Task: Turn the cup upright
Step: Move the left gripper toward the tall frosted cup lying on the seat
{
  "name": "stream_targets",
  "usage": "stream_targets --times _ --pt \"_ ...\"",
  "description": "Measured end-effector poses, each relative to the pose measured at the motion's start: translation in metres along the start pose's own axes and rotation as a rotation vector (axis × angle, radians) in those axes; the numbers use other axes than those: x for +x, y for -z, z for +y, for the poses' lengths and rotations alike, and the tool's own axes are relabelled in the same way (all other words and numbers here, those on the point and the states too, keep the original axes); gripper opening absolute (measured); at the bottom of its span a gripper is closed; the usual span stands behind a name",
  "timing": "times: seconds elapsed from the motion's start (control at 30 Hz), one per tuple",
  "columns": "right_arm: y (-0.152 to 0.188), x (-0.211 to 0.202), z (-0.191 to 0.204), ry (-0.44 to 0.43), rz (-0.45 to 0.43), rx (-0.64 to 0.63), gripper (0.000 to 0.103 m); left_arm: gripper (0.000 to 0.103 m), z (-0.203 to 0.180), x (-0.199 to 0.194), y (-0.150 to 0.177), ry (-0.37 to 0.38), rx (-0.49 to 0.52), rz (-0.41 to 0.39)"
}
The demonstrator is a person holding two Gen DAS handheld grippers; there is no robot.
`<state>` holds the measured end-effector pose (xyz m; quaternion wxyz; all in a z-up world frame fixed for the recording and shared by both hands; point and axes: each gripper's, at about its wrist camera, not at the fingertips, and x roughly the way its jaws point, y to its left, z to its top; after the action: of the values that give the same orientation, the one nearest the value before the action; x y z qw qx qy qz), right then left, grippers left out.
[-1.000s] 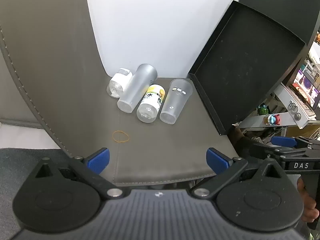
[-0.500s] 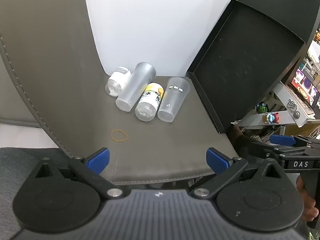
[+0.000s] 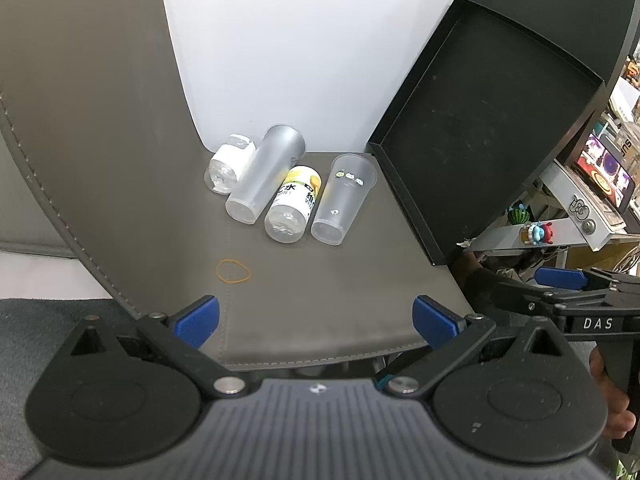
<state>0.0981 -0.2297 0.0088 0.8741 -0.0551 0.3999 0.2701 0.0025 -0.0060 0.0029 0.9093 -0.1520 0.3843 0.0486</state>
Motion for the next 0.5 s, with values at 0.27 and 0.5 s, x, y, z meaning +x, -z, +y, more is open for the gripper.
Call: stream_targets --times 0.27,0.5 --pt "0.0006 -0.0002 0.0005 0.0 0.0 0.003 0.103 0.102 -0.0042 0.0009 0.0002 0.005 0.008 0.002" --pt "-0.001 0.0004 -0.0011 -0.001 0.001 0.008 0.103 0.102 -0.0033 0.0007 -0.0001 0.005 0.005 0.0"
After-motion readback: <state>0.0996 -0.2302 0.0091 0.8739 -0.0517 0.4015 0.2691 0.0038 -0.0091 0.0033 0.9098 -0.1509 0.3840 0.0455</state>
